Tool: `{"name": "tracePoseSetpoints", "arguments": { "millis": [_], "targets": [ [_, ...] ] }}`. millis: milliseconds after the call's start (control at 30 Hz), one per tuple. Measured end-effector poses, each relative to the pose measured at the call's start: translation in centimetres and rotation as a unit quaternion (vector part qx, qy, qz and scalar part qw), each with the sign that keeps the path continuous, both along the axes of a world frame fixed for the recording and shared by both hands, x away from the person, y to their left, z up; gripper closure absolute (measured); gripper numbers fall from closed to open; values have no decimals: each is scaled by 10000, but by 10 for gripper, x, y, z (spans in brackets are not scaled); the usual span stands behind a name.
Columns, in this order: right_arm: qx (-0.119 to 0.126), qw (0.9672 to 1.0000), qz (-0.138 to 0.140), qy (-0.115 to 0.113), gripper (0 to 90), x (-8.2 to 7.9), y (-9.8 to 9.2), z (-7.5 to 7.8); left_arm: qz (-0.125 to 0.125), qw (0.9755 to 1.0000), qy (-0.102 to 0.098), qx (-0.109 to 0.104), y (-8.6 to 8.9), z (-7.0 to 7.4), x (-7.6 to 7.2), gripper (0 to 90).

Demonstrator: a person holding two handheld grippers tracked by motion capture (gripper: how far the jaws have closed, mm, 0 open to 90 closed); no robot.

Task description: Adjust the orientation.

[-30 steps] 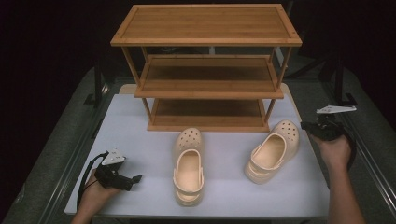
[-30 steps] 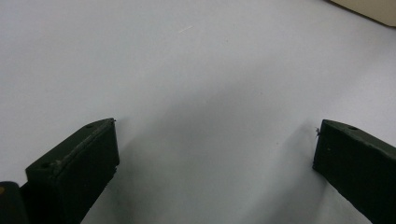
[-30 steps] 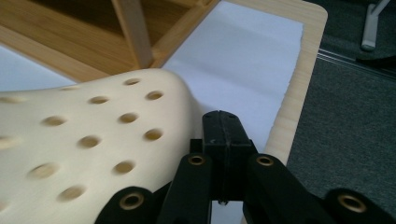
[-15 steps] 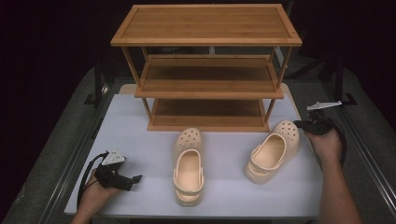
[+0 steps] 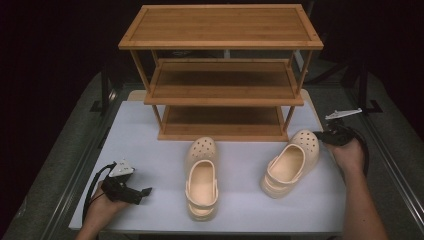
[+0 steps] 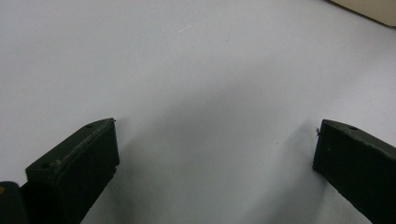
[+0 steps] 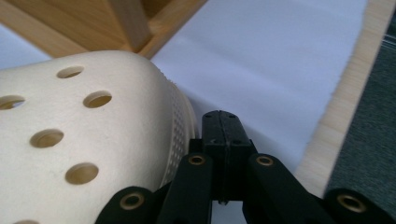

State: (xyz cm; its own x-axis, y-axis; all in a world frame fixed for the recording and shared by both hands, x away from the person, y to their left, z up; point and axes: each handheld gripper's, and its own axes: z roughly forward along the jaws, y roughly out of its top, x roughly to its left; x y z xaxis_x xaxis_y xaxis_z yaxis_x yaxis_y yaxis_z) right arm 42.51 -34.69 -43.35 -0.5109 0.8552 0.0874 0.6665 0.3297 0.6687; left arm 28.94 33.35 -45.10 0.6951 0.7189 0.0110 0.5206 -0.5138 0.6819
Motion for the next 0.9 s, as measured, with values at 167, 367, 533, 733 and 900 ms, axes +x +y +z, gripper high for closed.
{"name": "tracePoseSetpoints", "arguments": {
  "millis": [167,367,533,733,900],
  "targets": [
    [9,9999,110,-35,900,-6,6,0,-1,10000,0,1,0,0,0,0],
    [77,9998,180,-93,900,-19,12,-2,-1,10000,1,0,0,0,0,0],
    [39,9996,254,-80,900,-29,17,-3,-3,10000,1,0,0,0,0,0],
    [-20,9992,403,-63,900,-40,29,-3,0,10000,-6,-10,0,0,0,0],
    [-48,9988,475,-87,900,-49,39,-5,1,10000,-8,-10,0,0,0,0]
  ]
}}
